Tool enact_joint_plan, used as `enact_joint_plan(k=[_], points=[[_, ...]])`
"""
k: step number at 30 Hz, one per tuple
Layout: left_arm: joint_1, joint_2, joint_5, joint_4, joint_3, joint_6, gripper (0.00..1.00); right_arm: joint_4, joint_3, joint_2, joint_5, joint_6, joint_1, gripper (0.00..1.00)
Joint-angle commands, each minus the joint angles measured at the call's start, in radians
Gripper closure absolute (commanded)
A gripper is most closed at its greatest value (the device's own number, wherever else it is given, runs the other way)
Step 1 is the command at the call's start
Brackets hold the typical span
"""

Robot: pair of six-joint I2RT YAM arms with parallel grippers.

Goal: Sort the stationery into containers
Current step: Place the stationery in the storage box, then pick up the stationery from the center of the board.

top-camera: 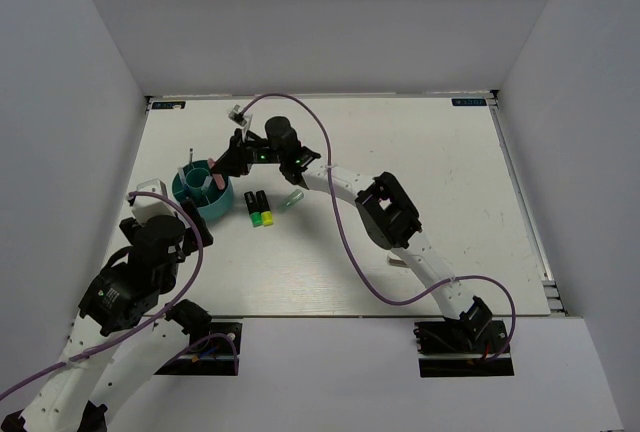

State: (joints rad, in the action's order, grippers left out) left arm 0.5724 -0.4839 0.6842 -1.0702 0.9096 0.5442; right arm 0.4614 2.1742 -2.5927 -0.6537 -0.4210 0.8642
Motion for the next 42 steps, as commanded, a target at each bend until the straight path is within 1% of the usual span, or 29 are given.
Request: enact_joint_plan(k=[1,5,6,7,9,10,12,13,15,16,19,23,24,25,28,30,31,32,33,34,35,36,37,38,39,40,41,42], points=[[-0.002,0.005,0.011,-0.013,0.003,0.011,0.01,0.071,-0.014,-0.004,0.019,-0.015,0.002,1.0],[-0.002,0.005,0.012,-0.017,0.005,0.011,0.01,0.071,-0.022,-0.004,0.02,-0.019,0.001,0.99],[-0.002,0.005,0.009,-0.017,0.003,0.011,0.01,0.072,-0.024,-0.004,0.02,-0.022,0.002,0.93],[0.0,0.004,0.009,-0.019,0.006,0.013,0.01,0.069,-0.024,-0.001,0.014,-0.018,-0.002,0.85],[-0.002,0.005,0.009,-0.02,0.003,0.013,0.01,0.072,-0.031,0.0,0.006,-0.015,-0.002,0.79],[-0.002,0.004,0.009,-0.02,0.005,0.016,0.01,0.069,-0.033,0.0,0.003,-0.013,-0.001,0.7],[-0.002,0.007,0.008,-0.02,0.006,0.016,0.01,0.072,-0.047,0.011,-0.007,-0.01,-0.002,0.6],[-0.002,0.005,0.006,-0.023,0.006,0.014,0.01,0.071,-0.045,0.014,-0.007,-0.007,-0.004,0.52],[-0.003,0.002,0.005,-0.02,0.009,0.014,0.01,0.068,-0.05,0.032,-0.009,-0.001,-0.007,0.47],[-0.003,0.004,0.003,-0.02,0.009,0.014,0.01,0.068,-0.054,0.043,-0.011,0.002,-0.01,0.47],[-0.005,-0.005,-0.003,-0.02,0.014,0.013,0.01,0.071,-0.086,0.075,-0.027,0.025,-0.016,0.42],[0.0,-0.021,-0.008,-0.025,0.032,0.005,0.01,0.074,-0.116,0.118,-0.044,0.048,-0.034,0.42],[-0.003,-0.024,-0.012,-0.03,0.038,0.003,0.01,0.074,-0.12,0.15,-0.05,0.047,-0.046,0.42],[0.0,-0.028,-0.015,-0.03,0.046,-0.001,0.03,0.068,-0.138,0.161,-0.049,0.051,-0.056,0.42],[0.0,-0.027,-0.023,-0.03,0.054,-0.009,0.11,0.045,-0.163,0.216,-0.055,0.08,-0.082,0.42],[-0.002,-0.024,-0.031,-0.024,0.052,-0.012,0.18,0.02,-0.175,0.252,-0.073,0.116,-0.108,0.42],[-0.003,-0.018,-0.035,-0.02,0.048,-0.012,0.22,-0.048,-0.203,0.29,-0.084,0.154,-0.114,0.42],[-0.005,-0.021,-0.04,-0.02,0.048,-0.013,0.34,-0.082,-0.212,0.302,-0.095,0.174,-0.12,0.42],[-0.002,-0.016,-0.041,-0.019,0.043,-0.012,0.44,-0.174,-0.218,0.318,-0.107,0.264,-0.132,0.42],[-0.002,-0.012,-0.044,-0.02,0.04,-0.013,0.56,-0.302,-0.24,0.357,-0.162,0.41,-0.133,0.44],[-0.002,-0.012,-0.051,-0.02,0.037,-0.015,0.77,-0.37,-0.249,0.368,-0.184,0.497,-0.14,0.49],[-0.002,-0.009,-0.054,-0.023,0.037,-0.013,0.84,-0.544,-0.254,0.381,-0.232,0.82,-0.142,0.61],[-0.003,-0.007,-0.055,-0.025,0.035,-0.015,0.9,-0.649,-0.252,0.403,-0.251,0.947,-0.143,0.68],[0.0,-0.007,-0.063,-0.028,0.032,-0.015,0.93,-0.97,-0.248,0.41,-0.251,1.076,-0.145,0.74],[0.001,-0.007,-0.064,-0.03,0.032,-0.018,0.93,-1.083,-0.245,0.413,-0.242,1.371,-0.143,0.79],[0.0,-0.008,-0.071,-0.031,0.031,-0.021,0.88,-1.183,-0.249,0.41,-0.207,1.626,-0.14,0.81],[-0.002,-0.012,-0.075,-0.031,0.026,-0.023,0.74,-1.412,-0.249,0.408,-0.16,1.728,-0.139,0.81],[-0.002,-0.015,-0.081,-0.034,0.026,-0.023,0.32,-1.464,-0.245,0.398,-0.129,1.921,-0.137,0.81]])
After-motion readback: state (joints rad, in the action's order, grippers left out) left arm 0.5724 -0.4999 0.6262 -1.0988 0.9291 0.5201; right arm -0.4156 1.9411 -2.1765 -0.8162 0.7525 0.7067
